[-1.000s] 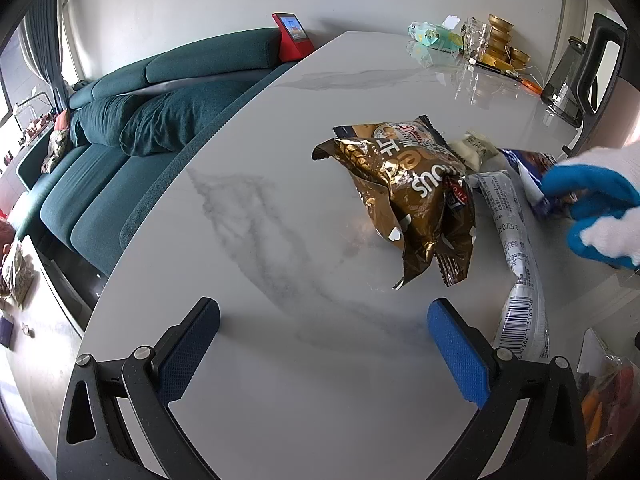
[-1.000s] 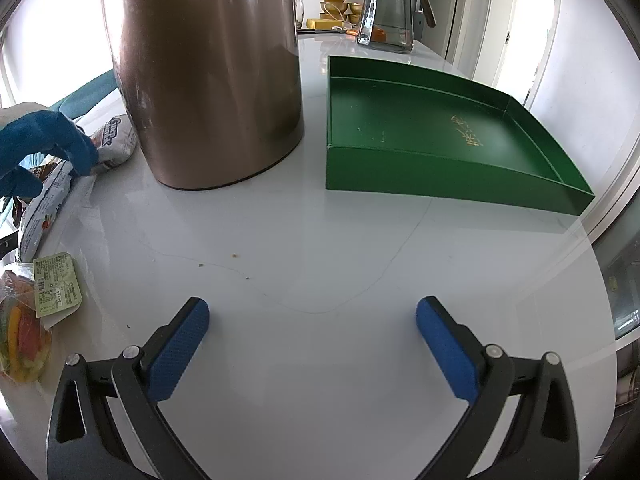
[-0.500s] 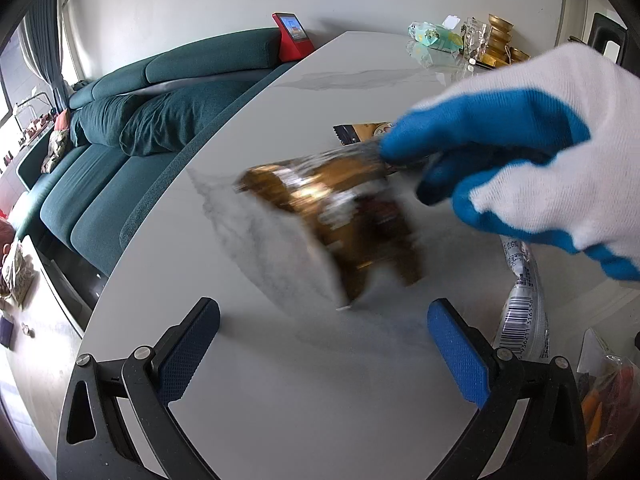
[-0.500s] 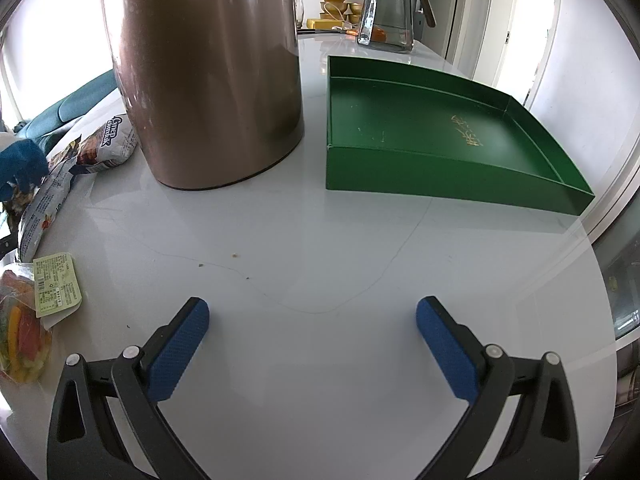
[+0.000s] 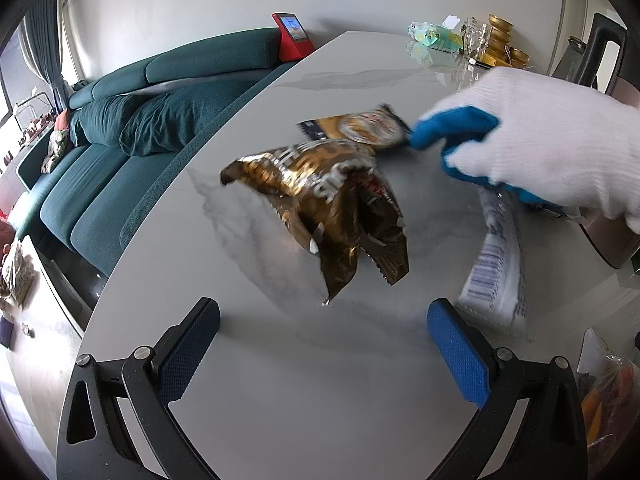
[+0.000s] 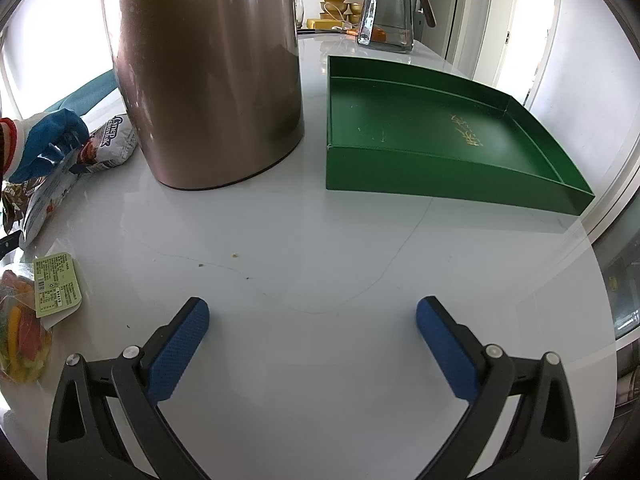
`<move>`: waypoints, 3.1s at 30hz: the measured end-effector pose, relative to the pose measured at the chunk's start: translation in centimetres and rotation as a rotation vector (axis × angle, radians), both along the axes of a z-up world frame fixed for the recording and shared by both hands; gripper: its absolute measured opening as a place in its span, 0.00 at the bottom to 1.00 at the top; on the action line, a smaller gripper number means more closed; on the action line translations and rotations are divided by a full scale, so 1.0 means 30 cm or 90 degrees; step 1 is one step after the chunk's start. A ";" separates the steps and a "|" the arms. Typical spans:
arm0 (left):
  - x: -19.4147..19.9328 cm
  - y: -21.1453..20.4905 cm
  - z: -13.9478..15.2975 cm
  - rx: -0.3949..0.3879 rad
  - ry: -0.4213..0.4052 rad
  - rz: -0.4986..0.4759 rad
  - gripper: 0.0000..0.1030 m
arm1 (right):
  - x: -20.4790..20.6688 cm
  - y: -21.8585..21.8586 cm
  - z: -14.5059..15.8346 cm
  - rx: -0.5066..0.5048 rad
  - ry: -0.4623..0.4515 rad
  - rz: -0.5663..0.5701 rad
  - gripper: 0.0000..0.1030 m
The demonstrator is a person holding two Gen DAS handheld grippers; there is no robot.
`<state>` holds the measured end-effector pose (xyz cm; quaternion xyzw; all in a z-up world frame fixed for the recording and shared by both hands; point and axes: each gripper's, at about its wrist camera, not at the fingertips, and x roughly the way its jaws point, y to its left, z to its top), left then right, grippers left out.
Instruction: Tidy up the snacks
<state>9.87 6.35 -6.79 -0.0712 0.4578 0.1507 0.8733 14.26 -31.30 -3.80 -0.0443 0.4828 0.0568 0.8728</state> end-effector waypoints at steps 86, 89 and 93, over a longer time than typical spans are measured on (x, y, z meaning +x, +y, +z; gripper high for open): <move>-0.166 0.016 0.258 0.008 -0.172 -0.048 0.99 | 0.001 -0.001 0.001 0.000 0.000 0.000 1.00; -0.187 0.037 0.298 0.018 -0.187 -0.038 0.99 | 0.001 -0.001 0.001 0.000 0.000 0.000 1.00; -0.209 0.079 0.307 0.027 -0.178 -0.023 0.99 | 0.001 -0.001 0.001 0.000 0.000 0.000 1.00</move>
